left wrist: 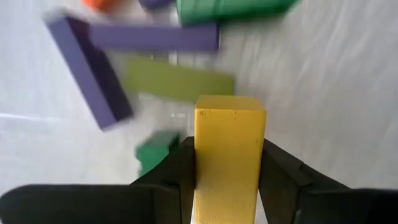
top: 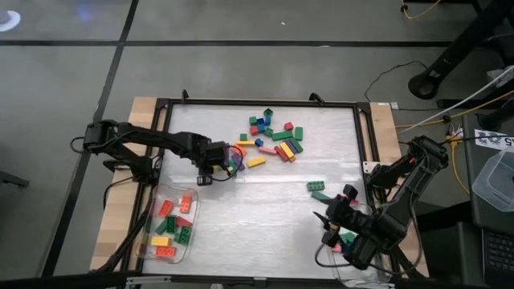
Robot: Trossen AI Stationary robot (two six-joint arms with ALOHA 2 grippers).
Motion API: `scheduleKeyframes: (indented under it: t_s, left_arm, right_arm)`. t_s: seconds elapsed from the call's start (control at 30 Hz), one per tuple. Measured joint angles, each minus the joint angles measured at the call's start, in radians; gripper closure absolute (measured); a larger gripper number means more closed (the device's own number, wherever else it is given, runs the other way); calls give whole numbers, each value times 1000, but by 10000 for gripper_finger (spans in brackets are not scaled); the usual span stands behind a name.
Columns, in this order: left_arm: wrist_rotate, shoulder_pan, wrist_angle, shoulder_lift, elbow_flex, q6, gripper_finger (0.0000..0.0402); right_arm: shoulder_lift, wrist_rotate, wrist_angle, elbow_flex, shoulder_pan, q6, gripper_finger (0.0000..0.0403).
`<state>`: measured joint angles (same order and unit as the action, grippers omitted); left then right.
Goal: Sort blocks by size
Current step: Put the large yellow wooden block into the left transparent bin
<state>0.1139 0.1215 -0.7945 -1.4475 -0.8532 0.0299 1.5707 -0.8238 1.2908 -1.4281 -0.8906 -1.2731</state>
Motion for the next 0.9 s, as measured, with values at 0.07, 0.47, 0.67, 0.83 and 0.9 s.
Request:
scheduleKeyframes:
  t_s: [0.07,0.47,0.67,0.83,0.9]
  left_arm:
    - [0,0,-37,0,-60,0,286]
    - [-171,-99,-509,3,-427,-138,281]
    - [-386,-238,-676,22,-407,-287,276]
    - [-418,-374,-671,34,-351,-441,274]
    - [-418,-423,-660,34,-323,-527,274]
  right_arm:
    - [0,13,10,0,33,22,208]
    - [0,80,-52,0,310,309,208]
    - [8,156,-219,0,439,618,208]
    - [42,279,-357,0,525,873,208]
    - [68,337,-393,0,555,954,208]
